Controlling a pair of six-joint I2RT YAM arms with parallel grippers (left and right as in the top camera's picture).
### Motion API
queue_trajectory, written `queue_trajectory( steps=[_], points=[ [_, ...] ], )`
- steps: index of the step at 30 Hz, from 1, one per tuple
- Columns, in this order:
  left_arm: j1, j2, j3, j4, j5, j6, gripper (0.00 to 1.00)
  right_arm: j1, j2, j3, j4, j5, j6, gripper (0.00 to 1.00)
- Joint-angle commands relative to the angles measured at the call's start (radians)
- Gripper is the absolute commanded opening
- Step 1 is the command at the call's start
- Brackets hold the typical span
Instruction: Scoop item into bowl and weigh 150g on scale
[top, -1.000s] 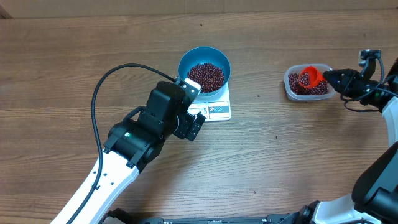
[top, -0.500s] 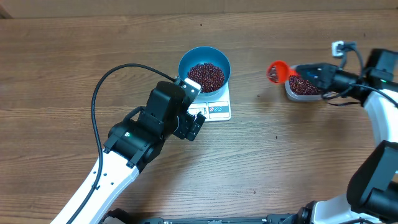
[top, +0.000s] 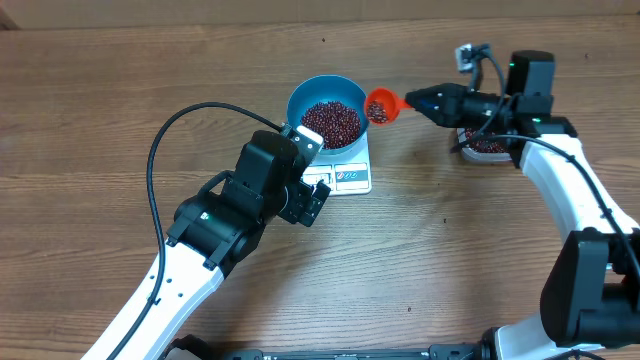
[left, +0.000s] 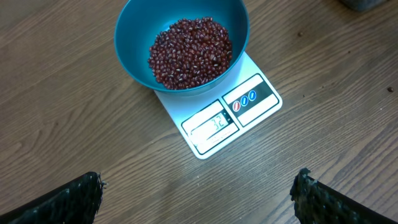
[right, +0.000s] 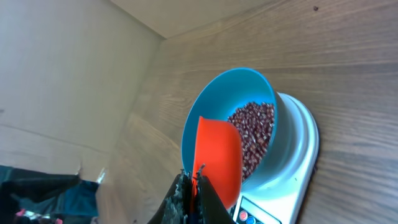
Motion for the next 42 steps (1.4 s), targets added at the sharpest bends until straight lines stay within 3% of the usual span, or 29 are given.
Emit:
queue_trajectory(
  steps=[1,9,42],
  points=[
    [0.004,-0.009,-0.003,0.004,0.012,-0.013,1.0,0.055,0.005,-0.002,0.041,0.123,0.024,0.04],
    [0.004,-0.009,-0.003,0.004,0.012,-0.013,1.0,0.171,0.005,-0.002,0.081,0.387,0.009,0.04],
    [0.004,-0.009,-0.003,0.004,0.012,-0.013,1.0,0.215,0.005,-0.002,0.081,0.349,-0.535,0.04]
  ],
)
